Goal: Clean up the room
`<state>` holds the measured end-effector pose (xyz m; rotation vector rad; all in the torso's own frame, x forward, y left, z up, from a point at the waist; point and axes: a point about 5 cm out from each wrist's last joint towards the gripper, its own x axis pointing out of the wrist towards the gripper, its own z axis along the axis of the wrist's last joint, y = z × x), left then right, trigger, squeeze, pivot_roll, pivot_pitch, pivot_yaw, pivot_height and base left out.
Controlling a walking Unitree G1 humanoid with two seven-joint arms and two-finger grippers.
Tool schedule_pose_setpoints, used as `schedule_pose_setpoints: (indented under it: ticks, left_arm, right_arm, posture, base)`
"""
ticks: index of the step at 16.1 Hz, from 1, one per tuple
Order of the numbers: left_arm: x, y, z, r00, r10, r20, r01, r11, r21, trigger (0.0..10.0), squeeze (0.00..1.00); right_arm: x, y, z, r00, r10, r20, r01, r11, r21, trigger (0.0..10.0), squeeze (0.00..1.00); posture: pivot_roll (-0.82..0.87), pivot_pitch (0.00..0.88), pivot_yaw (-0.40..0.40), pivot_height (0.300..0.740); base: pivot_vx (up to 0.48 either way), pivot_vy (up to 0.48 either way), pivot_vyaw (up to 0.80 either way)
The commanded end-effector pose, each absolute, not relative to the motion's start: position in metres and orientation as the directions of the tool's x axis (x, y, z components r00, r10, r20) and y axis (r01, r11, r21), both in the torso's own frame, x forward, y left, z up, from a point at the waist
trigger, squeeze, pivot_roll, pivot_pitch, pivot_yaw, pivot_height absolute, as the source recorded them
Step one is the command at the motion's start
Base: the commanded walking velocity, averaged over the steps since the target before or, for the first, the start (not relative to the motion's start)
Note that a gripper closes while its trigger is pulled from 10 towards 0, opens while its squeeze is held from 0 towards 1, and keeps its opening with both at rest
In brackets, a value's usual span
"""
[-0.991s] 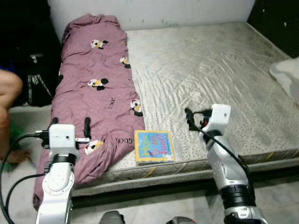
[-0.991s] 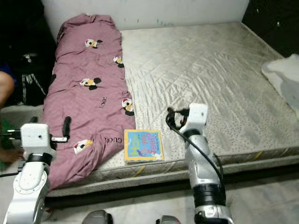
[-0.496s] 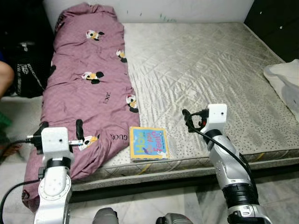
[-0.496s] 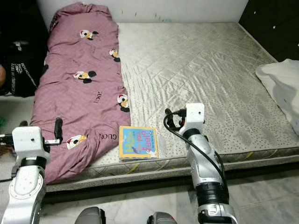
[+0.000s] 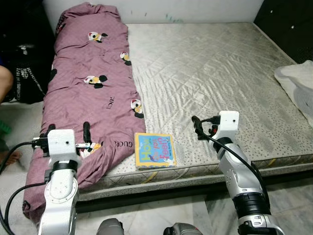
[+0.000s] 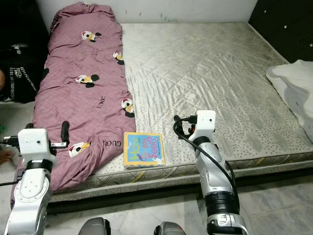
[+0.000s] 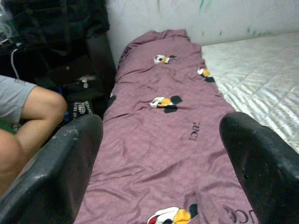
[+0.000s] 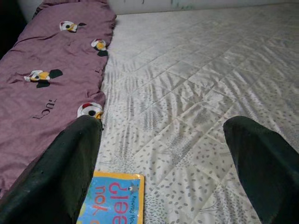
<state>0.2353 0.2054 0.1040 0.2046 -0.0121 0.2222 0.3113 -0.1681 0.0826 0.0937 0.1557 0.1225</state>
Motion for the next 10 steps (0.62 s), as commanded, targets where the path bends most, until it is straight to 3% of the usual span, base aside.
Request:
schedule_pose_setpoints:
  ticks: [1, 3, 10]
  left_arm:
    - [0.2356, 0.2031, 0.0999, 0.977, 0.214, 0.017, -0.213, 0.957, 0.198, 10.0, 0.0]
    - [0.2369, 0.2027, 0.0982, 0.974, 0.224, 0.015, -0.223, 0.956, 0.191, 10.0, 0.0]
    - [0.2415, 0.2092, 0.1021, 0.967, 0.252, 0.039, -0.255, 0.953, 0.162, 10.0, 0.0]
  right_arm:
    - [0.3139, -0.1706, 0.0865, 0.983, 0.131, -0.132, -0.117, 0.988, 0.103, 10.0, 0.0]
    - [0.3148, -0.171, 0.0864, 0.98, 0.141, -0.138, -0.128, 0.987, 0.097, 10.0, 0.0]
    - [0.3165, -0.172, 0.0854, 0.978, 0.144, -0.151, -0.132, 0.987, 0.087, 10.0, 0.0]
  posture:
    - [0.0, 0.063, -0.035, 0.69]
    - [0.0, 0.064, -0.039, 0.67]
    - [-0.01, 0.057, -0.037, 0.67]
  base:
    - [0.0, 0.0, 0.0]
    - [0.0, 0.0, 0.0]
    - [0.0, 0.0, 0.0]
